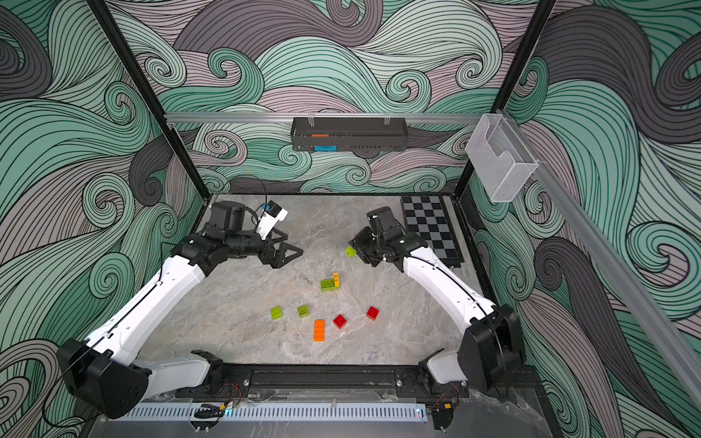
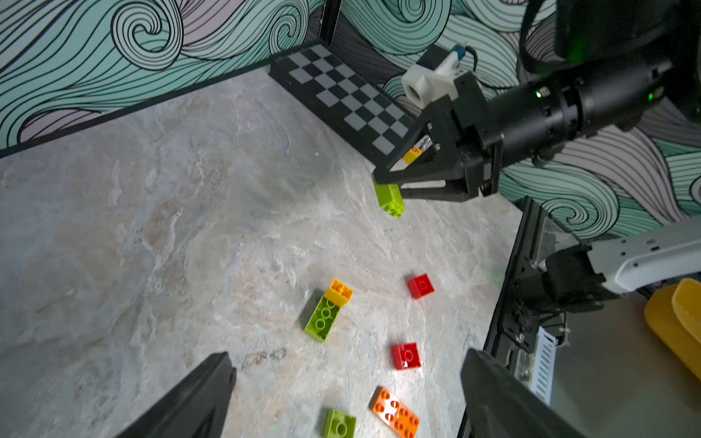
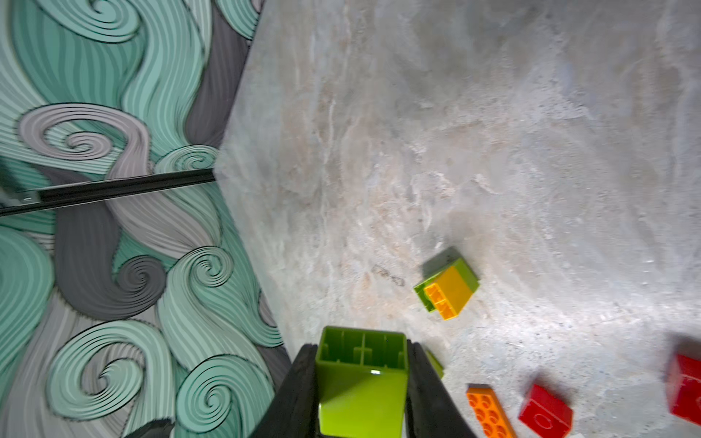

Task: Assemble a giraffe with lego
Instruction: Pick up the lego brick from the center of the board.

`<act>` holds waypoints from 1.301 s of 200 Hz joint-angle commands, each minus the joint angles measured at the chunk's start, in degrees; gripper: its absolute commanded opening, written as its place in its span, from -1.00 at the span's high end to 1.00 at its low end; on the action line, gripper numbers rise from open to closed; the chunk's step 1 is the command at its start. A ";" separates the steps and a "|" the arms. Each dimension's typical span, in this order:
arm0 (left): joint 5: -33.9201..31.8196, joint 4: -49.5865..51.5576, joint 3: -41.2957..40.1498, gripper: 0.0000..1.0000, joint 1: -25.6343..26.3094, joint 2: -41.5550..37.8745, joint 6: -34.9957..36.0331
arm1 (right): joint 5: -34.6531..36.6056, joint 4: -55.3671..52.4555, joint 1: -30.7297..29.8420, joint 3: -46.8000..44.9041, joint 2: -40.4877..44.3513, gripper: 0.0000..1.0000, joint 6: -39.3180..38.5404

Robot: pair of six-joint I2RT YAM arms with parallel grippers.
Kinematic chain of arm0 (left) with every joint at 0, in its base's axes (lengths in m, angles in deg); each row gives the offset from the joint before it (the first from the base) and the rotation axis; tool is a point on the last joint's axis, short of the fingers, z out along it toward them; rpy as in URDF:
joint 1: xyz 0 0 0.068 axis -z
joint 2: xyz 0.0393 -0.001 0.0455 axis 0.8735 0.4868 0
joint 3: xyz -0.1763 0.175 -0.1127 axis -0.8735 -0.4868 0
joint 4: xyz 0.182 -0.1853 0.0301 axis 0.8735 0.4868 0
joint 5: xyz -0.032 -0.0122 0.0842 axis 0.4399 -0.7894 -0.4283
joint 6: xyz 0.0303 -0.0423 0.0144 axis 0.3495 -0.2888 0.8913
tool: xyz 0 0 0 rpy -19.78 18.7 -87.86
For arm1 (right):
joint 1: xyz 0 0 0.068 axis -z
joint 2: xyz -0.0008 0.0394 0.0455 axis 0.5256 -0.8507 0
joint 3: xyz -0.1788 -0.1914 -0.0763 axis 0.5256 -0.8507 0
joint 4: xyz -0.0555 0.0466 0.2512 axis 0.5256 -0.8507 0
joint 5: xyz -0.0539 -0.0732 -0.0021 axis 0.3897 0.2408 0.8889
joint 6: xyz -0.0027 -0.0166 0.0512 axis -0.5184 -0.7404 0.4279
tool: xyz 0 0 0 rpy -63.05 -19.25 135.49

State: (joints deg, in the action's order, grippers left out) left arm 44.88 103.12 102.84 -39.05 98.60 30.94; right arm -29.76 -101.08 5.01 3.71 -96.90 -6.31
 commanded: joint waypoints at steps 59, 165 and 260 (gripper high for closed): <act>1.51 -9.97 11.30 -0.87 5.29 12.89 -14.28 | -10.60 15.61 0.05 -0.02 2.92 0.60 11.33; 2.94 -10.92 16.18 -0.30 9.27 17.82 -15.66 | -10.58 17.01 -1.83 2.06 3.54 0.61 12.23; 3.13 -12.00 14.25 0.18 10.17 17.39 -16.89 | -9.72 17.23 -2.71 3.31 3.79 0.61 10.59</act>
State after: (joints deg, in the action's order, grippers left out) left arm 47.41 92.44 116.81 -29.30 115.96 14.53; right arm -39.16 -85.41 2.72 5.66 -94.28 5.38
